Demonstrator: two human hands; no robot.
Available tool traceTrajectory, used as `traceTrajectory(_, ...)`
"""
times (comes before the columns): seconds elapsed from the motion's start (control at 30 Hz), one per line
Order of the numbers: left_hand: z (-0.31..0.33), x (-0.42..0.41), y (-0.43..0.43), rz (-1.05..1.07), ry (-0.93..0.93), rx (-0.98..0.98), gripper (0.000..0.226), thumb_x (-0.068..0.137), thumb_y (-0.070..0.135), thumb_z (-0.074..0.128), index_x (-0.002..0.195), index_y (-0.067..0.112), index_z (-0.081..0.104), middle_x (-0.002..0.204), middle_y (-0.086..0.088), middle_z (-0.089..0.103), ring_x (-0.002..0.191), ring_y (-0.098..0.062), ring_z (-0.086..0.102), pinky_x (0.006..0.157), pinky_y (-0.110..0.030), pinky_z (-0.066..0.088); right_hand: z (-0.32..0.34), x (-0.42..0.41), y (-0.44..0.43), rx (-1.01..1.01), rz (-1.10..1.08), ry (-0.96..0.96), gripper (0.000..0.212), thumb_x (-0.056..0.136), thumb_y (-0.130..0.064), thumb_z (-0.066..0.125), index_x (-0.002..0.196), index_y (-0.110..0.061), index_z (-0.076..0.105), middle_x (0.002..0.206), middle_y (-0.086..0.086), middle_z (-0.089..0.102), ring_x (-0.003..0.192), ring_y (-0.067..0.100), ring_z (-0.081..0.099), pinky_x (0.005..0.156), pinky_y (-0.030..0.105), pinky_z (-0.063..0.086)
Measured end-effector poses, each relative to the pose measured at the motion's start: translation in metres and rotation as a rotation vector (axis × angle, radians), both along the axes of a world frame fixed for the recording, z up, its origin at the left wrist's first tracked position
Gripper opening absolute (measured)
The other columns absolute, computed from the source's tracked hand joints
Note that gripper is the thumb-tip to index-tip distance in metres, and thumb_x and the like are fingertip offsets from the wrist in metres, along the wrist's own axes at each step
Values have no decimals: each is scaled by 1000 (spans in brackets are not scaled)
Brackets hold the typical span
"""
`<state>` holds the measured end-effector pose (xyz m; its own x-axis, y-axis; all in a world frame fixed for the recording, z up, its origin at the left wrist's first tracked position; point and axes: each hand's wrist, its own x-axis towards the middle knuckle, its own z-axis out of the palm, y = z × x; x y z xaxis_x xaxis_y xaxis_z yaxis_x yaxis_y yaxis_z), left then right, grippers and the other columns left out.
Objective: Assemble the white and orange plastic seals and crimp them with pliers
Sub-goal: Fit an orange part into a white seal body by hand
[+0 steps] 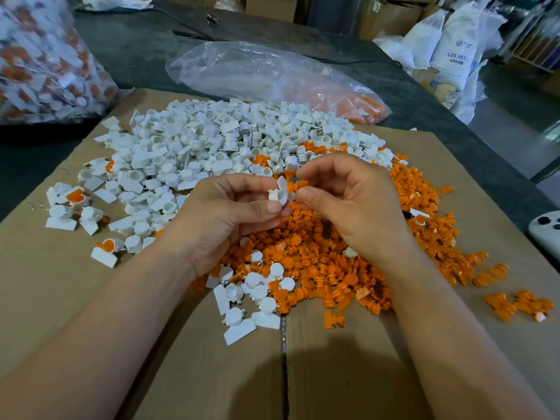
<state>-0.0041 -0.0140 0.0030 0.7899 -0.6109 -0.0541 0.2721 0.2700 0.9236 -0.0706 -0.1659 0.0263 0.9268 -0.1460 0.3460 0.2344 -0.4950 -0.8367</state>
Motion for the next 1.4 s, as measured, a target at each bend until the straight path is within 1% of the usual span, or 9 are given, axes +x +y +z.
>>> traceTrajectory(0.17, 0, -1, 0, 31, -21, 30, 27, 50, 1, 67, 76, 7, 64, 62, -6, 67, 60, -17, 70, 52, -19, 54, -2, 1, 1, -28, 36, -6, 33, 79, 0, 67, 79, -32, 63, 76, -13, 65, 72, 4, 64, 74, 28, 54)
traceTrajectory(0.37, 1, 0, 1, 25, 19, -30, 12, 65, 14, 64, 73, 5, 63, 57, -4, 64, 63, -20, 70, 55, -19, 55, -2, 1, 1, -49, 61, -9, 33, 78, 2, 66, 78, -31, 63, 80, -11, 64, 75, 5, 63, 74, 25, 53)
traceTrajectory(0.47, 1, 0, 1, -27, 33, -34, 23, 65, 8, 63, 87, 6, 68, 65, -5, 68, 66, -19, 70, 58, -20, 56, -2, 1, 1, -45, 70, -1, 31, 79, 2, 65, 80, -28, 64, 83, -8, 65, 78, 6, 64, 75, 25, 53)
traceTrajectory(0.6, 1, 0, 2, -103, 58, -44, 26, 60, 2, 65, 83, 8, 74, 75, -11, 70, 69, -19, 71, 60, -21, 56, 0, 0, 1, -42, 67, 8, 30, 79, 2, 65, 79, -28, 64, 84, -5, 67, 80, 10, 65, 76, 31, 55)
traceTrajectory(0.7, -1, -1, 1, -51, 5, -14, 33, 56, 2, 68, 88, 7, 68, 79, -13, 65, 68, -21, 71, 60, -22, 56, 1, -1, 1, -63, 57, 9, 30, 79, 1, 66, 78, -29, 64, 83, -4, 67, 79, 11, 65, 75, 32, 55)
traceTrajectory(0.8, -2, -1, 1, 69, -173, 109, 40, 51, 8, 72, 90, 16, 66, 74, 4, 68, 62, -17, 69, 55, -21, 54, 1, -1, 2, -103, 64, 28, 29, 79, -1, 67, 78, -30, 64, 81, -6, 67, 77, 9, 64, 72, 25, 53)
traceTrajectory(0.9, -3, -4, -1, 96, -303, 175, 41, 51, 8, 74, 90, 21, 68, 74, 5, 71, 61, -11, 67, 59, -18, 53, 1, -1, 2, -130, 50, 54, 29, 79, -4, 69, 77, -32, 62, 77, -11, 65, 73, 6, 63, 69, 19, 52)
traceTrajectory(1.17, -3, -5, 0, 32, -271, 49, 38, 53, 4, 83, 84, 23, 75, 91, -4, 70, 78, -18, 68, 77, -28, 56, 1, -1, 2, -82, -44, 22, 31, 76, -3, 70, 71, -31, 58, 66, -13, 58, 60, 1, 57, 55, 10, 43)
traceTrajectory(1.4, -3, -3, 0, 41, -257, 49, 28, 57, 14, 76, 81, 27, 76, 83, 3, 72, 74, -10, 67, 69, -18, 54, 0, -2, 4, -107, -72, -5, 29, 74, -6, 73, 68, -31, 59, 63, -13, 59, 58, 1, 56, 54, 10, 43)
